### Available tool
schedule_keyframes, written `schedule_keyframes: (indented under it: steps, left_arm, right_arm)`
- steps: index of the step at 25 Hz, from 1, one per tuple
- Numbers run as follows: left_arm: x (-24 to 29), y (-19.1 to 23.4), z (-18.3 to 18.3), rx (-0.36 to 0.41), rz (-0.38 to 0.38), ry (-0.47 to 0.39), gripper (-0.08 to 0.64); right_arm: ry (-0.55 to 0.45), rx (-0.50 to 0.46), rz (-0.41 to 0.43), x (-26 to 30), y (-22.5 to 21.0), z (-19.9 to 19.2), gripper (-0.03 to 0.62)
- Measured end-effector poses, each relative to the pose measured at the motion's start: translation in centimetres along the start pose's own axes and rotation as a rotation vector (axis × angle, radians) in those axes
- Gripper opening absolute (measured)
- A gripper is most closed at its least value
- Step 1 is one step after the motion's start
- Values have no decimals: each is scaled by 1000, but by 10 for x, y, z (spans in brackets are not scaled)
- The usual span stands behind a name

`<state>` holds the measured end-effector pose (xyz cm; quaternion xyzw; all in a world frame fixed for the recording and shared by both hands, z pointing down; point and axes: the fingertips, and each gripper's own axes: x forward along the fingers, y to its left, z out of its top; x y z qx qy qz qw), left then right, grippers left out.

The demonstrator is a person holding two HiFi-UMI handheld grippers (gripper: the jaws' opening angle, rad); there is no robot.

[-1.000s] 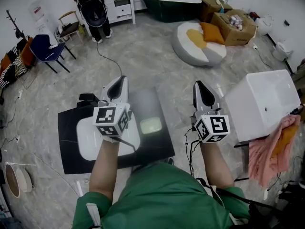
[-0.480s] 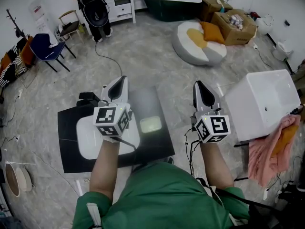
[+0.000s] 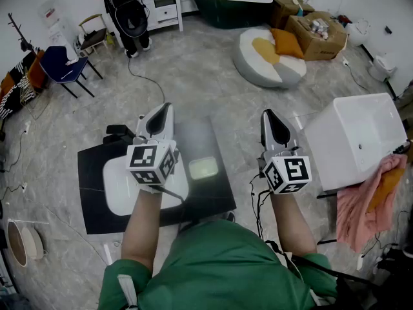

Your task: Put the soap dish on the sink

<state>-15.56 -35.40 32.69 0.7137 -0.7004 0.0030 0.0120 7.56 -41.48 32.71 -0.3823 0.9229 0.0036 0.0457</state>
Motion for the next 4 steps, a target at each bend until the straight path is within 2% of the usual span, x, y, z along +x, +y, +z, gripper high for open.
schedule_keyframes:
  steps: [4]
  left_arm:
    - [-1,-1,-2,3,3,0,5]
  right_arm:
    - [1,-1,4,-1,1,-1,17]
